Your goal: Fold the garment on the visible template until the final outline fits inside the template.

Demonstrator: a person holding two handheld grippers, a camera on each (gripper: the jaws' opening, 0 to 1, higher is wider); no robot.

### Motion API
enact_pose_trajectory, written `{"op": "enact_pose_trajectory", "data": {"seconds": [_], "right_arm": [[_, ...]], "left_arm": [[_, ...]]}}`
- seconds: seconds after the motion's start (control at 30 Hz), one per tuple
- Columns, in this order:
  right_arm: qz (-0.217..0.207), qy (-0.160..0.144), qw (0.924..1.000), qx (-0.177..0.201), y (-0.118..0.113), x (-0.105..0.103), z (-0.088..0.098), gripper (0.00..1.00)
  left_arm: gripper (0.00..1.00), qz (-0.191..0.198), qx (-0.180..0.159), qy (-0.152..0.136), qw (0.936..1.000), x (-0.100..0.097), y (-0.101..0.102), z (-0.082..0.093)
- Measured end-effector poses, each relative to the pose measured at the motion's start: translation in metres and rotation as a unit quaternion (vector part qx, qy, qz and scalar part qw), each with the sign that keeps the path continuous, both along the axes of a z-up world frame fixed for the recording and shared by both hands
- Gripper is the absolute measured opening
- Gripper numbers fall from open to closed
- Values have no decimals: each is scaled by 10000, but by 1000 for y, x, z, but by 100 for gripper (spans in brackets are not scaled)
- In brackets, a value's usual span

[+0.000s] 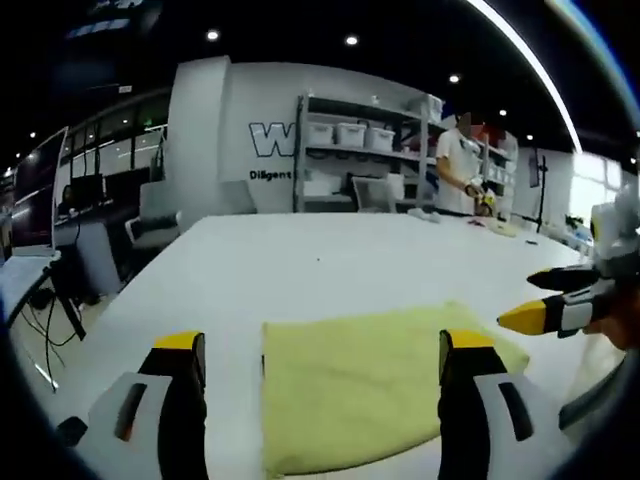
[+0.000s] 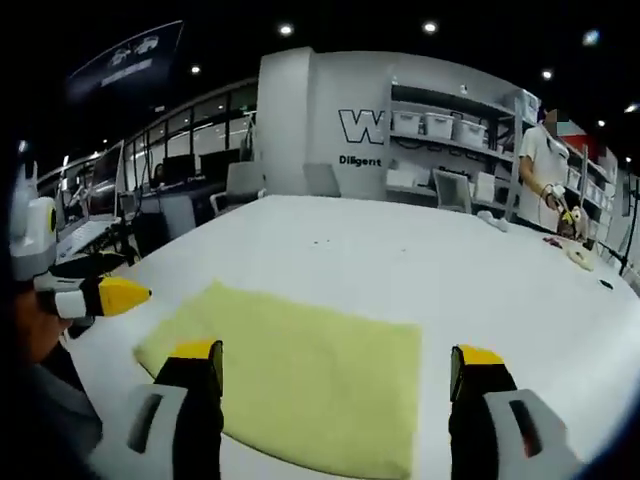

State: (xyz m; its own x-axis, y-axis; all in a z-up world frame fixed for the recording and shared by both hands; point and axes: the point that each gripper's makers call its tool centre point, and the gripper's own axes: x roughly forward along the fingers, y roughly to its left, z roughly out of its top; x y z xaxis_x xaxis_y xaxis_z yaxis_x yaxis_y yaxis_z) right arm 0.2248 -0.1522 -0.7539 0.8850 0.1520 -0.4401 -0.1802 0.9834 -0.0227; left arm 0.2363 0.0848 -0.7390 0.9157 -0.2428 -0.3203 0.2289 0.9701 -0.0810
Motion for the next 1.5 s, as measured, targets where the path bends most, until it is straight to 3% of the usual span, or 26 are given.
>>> {"op": "enact_pose_trajectory", "data": {"seconds": [0.1,1.5], "right_arm": [[6,123,9999,-71,-1,-2,-7,93],[101,149,9994,-286,3,1,-11,85]], "left_arm": [[95,-9,61,-2,10000,0,-1,0],[89,-130,336,-28,9993,7,-5,-8]]}}
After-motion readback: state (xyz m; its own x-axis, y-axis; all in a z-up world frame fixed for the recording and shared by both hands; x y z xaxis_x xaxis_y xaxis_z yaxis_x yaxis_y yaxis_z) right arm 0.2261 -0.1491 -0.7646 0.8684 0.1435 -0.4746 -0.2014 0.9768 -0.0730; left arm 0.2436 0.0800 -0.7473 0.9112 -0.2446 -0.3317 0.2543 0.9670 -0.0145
